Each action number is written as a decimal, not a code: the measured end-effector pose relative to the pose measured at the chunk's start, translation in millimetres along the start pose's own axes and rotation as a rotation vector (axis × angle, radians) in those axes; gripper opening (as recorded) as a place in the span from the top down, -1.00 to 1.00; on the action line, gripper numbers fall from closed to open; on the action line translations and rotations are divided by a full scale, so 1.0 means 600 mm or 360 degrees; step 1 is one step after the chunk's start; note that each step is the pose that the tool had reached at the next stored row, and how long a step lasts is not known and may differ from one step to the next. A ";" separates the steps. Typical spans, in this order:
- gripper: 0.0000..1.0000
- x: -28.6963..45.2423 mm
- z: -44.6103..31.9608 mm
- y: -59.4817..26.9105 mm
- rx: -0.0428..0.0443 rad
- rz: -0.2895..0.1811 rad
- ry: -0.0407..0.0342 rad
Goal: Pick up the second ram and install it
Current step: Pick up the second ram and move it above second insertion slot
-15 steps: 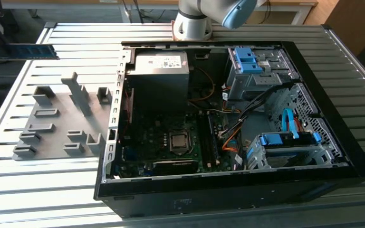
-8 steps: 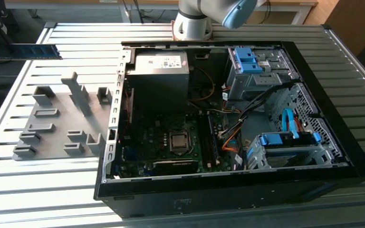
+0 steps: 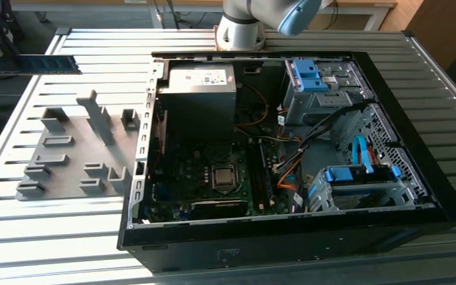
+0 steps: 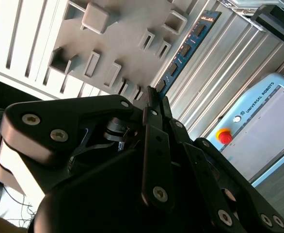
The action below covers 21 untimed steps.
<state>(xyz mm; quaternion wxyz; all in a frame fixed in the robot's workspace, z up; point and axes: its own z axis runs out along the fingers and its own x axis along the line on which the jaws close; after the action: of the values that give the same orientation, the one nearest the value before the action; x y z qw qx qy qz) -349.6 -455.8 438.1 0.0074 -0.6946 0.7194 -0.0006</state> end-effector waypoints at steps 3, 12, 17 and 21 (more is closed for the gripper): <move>0.72 0.000 0.000 -0.003 0.0000 0.0000 0.0000; 0.72 0.000 0.000 -0.016 -0.0001 0.0000 0.0000; 0.72 -0.001 0.000 -0.023 -0.0002 0.0000 0.0000; 0.72 -0.001 0.000 -0.029 -0.0002 0.0000 0.0000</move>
<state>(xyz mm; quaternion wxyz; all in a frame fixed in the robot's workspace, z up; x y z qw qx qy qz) -332.1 -455.8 438.1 0.0069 -0.6946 0.7193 -0.0001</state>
